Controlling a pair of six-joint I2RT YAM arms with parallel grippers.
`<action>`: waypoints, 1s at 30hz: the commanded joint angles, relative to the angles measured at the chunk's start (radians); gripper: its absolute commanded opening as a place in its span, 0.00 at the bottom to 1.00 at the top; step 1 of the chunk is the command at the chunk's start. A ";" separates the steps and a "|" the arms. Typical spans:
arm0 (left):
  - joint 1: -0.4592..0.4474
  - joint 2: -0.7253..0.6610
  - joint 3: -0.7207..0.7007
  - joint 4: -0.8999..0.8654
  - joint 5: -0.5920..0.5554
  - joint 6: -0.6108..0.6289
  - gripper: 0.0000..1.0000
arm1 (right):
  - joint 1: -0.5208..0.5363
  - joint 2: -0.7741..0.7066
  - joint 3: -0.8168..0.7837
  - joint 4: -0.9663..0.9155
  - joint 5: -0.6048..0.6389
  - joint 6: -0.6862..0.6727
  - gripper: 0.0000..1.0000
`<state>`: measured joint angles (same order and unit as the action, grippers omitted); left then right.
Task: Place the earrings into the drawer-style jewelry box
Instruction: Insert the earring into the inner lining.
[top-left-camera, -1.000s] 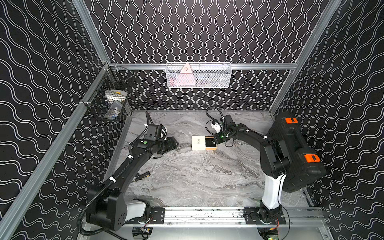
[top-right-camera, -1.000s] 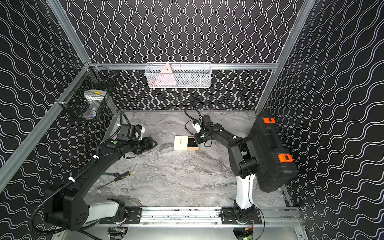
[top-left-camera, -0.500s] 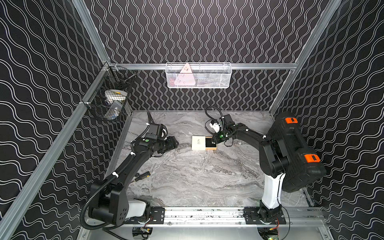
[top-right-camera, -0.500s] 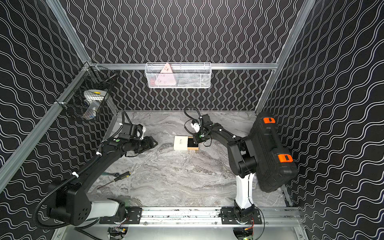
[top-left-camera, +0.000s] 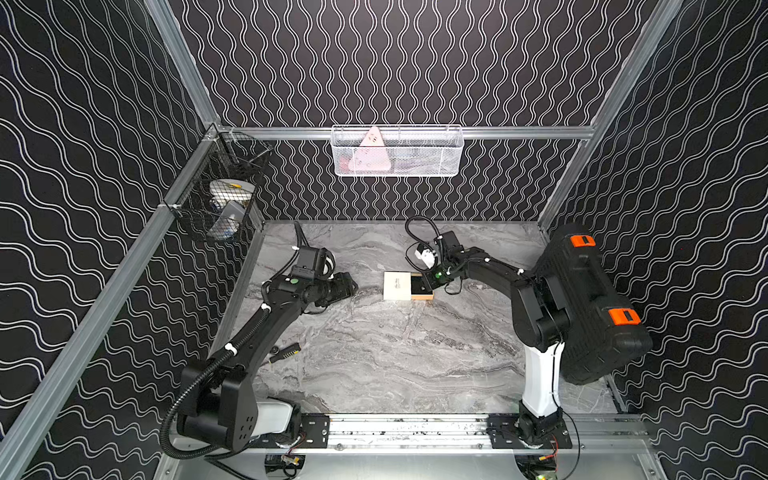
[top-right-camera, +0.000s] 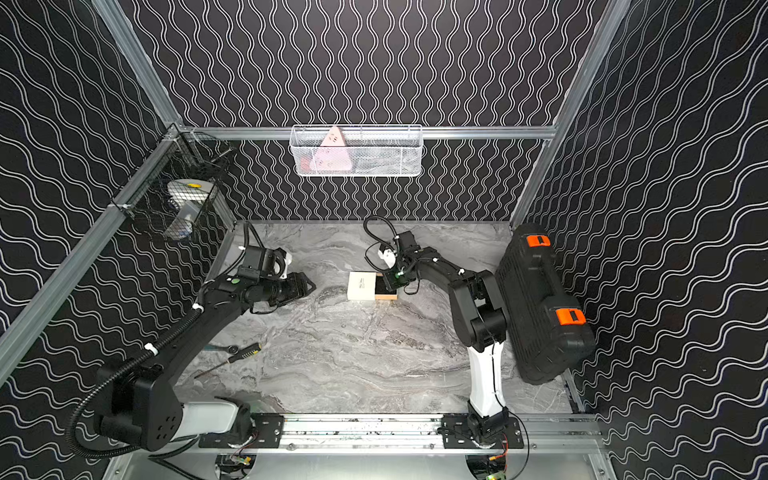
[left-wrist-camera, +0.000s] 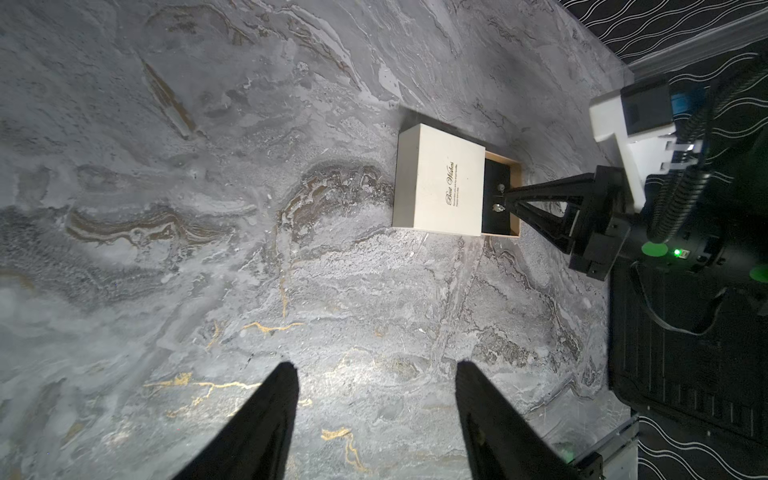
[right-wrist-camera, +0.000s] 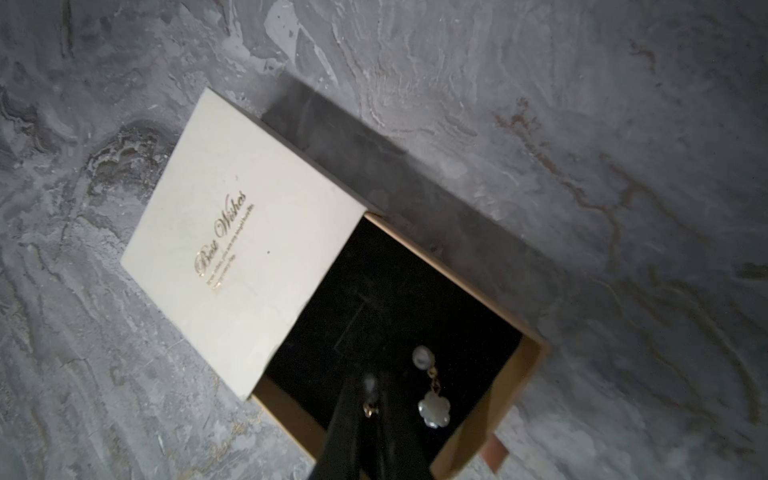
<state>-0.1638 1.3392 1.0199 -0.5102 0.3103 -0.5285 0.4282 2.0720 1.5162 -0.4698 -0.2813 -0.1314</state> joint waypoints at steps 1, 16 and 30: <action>0.002 -0.004 -0.004 0.018 -0.012 0.010 0.66 | 0.007 0.005 0.010 -0.016 0.003 -0.011 0.00; 0.002 -0.014 -0.009 0.016 -0.014 0.013 0.66 | 0.020 0.047 0.067 -0.043 0.025 -0.017 0.00; 0.002 -0.018 -0.014 0.018 -0.017 0.015 0.66 | 0.048 0.073 0.101 -0.058 0.027 -0.024 0.00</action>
<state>-0.1638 1.3270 1.0077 -0.5072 0.2996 -0.5251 0.4740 2.1384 1.6062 -0.5095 -0.2481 -0.1471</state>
